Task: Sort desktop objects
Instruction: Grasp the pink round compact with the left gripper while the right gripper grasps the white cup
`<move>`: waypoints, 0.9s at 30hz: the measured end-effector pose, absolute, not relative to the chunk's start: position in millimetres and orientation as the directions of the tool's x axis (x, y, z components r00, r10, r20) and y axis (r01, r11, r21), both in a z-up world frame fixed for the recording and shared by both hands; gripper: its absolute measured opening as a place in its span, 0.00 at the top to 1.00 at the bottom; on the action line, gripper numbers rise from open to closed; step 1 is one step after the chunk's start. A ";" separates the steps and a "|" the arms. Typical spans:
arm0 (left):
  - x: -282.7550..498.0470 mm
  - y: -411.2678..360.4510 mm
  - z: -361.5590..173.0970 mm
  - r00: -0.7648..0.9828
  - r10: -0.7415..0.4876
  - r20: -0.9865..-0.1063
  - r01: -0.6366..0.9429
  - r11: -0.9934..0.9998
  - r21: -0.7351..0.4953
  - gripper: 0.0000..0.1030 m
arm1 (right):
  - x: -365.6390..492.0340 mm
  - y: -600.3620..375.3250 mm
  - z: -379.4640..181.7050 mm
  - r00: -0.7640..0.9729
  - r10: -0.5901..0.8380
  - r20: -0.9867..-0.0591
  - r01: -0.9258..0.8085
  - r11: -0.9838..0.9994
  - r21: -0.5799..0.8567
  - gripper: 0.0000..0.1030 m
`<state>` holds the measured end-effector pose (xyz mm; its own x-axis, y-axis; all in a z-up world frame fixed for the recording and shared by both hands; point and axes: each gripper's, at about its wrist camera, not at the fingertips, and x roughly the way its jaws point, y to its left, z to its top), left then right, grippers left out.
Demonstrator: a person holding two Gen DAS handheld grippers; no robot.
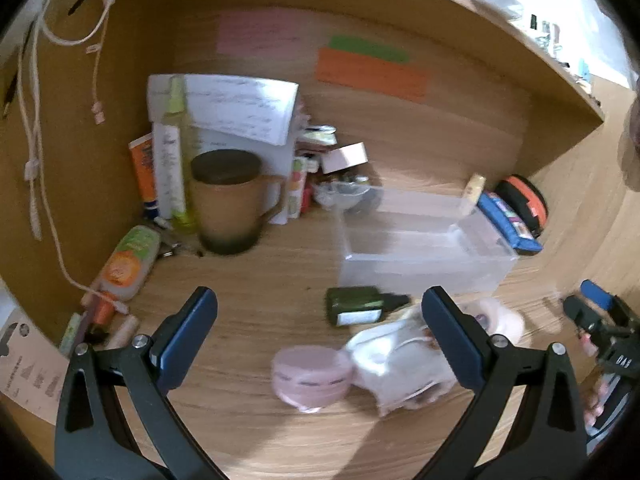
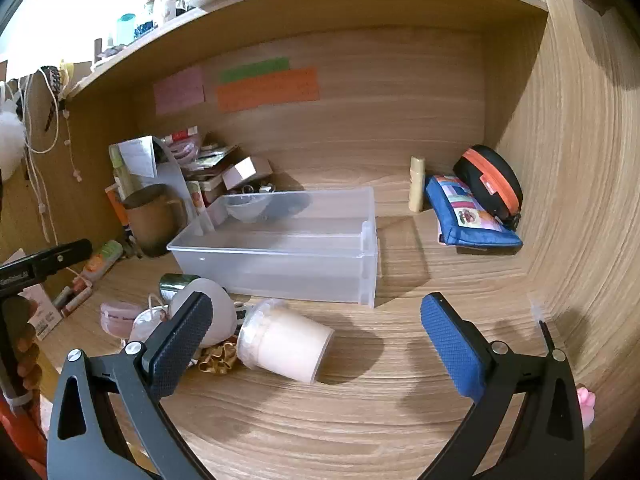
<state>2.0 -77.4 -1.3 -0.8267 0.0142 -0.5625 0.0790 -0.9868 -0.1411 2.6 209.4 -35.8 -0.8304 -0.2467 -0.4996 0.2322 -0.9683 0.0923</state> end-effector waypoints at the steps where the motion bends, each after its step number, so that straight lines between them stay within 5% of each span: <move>1: 3.0 -80.7 -4.4 -0.822 0.011 -0.569 0.083 -0.987 -0.139 0.00 | 1.1 209.2 -37.4 -0.826 -0.248 -0.505 0.233 -0.968 0.094 0.00; 15: -5.6 -92.9 -77.7 -0.686 0.117 -0.718 0.049 -0.977 -0.206 0.00 | -21.5 191.2 -77.1 -0.725 -0.272 -0.633 0.245 -0.960 0.132 0.00; 27: -21.9 -99.1 -103.4 -0.629 0.156 -0.761 0.070 -0.964 -0.255 0.00 | -51.2 181.1 -104.8 -0.653 -0.263 -0.710 0.185 -0.965 0.187 0.05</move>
<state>-21.9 -99.1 -103.4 -0.6293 0.1559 -0.7614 0.0697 -0.9644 -0.2550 -51.2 181.1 -104.8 -0.6529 -0.2626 -0.7105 0.1849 -0.9649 0.1867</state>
